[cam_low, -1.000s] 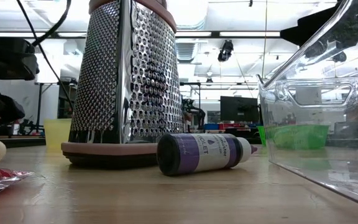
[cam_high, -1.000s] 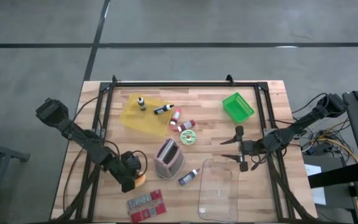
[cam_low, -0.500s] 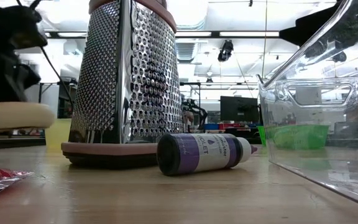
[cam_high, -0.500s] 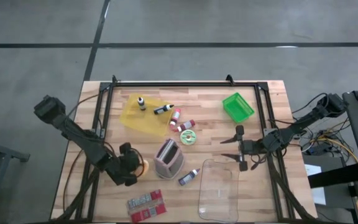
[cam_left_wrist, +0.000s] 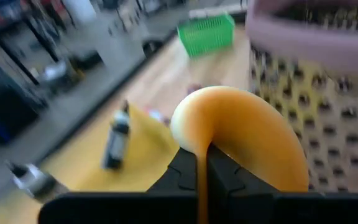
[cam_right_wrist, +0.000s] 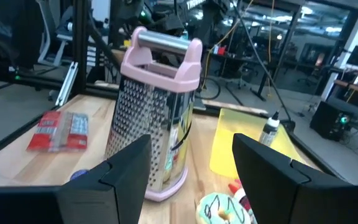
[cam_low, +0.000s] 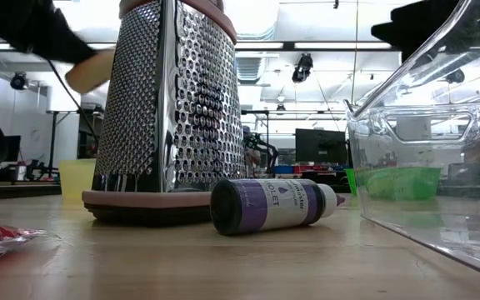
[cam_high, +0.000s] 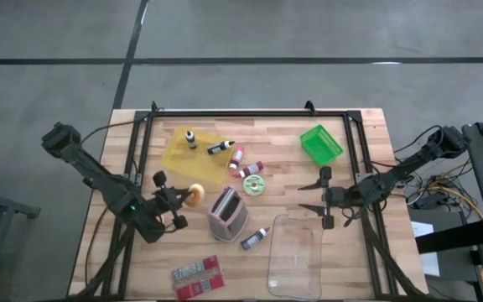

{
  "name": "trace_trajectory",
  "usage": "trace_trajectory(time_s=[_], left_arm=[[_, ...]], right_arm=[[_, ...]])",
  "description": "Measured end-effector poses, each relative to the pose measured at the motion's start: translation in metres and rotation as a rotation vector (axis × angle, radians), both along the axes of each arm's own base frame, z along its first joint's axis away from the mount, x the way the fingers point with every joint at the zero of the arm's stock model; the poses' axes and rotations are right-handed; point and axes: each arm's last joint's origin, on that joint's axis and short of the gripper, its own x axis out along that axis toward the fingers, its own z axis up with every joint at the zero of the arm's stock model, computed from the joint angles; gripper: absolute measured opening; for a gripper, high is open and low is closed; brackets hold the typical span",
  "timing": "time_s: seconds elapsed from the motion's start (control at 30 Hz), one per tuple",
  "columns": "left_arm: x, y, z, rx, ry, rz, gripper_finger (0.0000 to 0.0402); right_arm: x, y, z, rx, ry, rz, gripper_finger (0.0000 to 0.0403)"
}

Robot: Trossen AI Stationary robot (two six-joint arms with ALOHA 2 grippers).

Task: Pick & Place Food Item
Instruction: Put the black donut into the green bin

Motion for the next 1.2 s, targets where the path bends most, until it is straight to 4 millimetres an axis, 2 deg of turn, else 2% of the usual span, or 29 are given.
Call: trace_trajectory(time_s=[0.33,0.53,0.63,0.87,1.0,1.2], left_arm=[[0.007,0.007,0.052,0.202,-0.134,-0.083,0.0002],[0.025,0.019,0.072,0.256,-0.200,-0.240,0.0002],[0.037,0.033,0.078,0.290,-0.236,-0.274,0.0002],[0.056,0.080,0.091,0.369,-0.357,-0.304,0.0002],[0.063,0.104,0.095,0.372,-0.439,-0.372,0.0002],[0.079,0.128,0.088,0.362,-0.494,-0.429,0.0002]], right_arm=[[0.005,-0.013,0.007,-0.033,-0.066,-0.062,0.0221],[0.011,-0.027,0.012,-0.039,-0.118,-0.033,0.0221],[0.014,-0.035,0.017,-0.053,-0.143,-0.026,0.0221],[0.033,-0.050,0.048,-0.073,-0.175,0.032,0.0221],[0.052,-0.057,0.065,-0.081,-0.143,0.012,0.0221],[0.092,-0.063,0.076,-0.107,-0.091,-0.023,0.0221]])
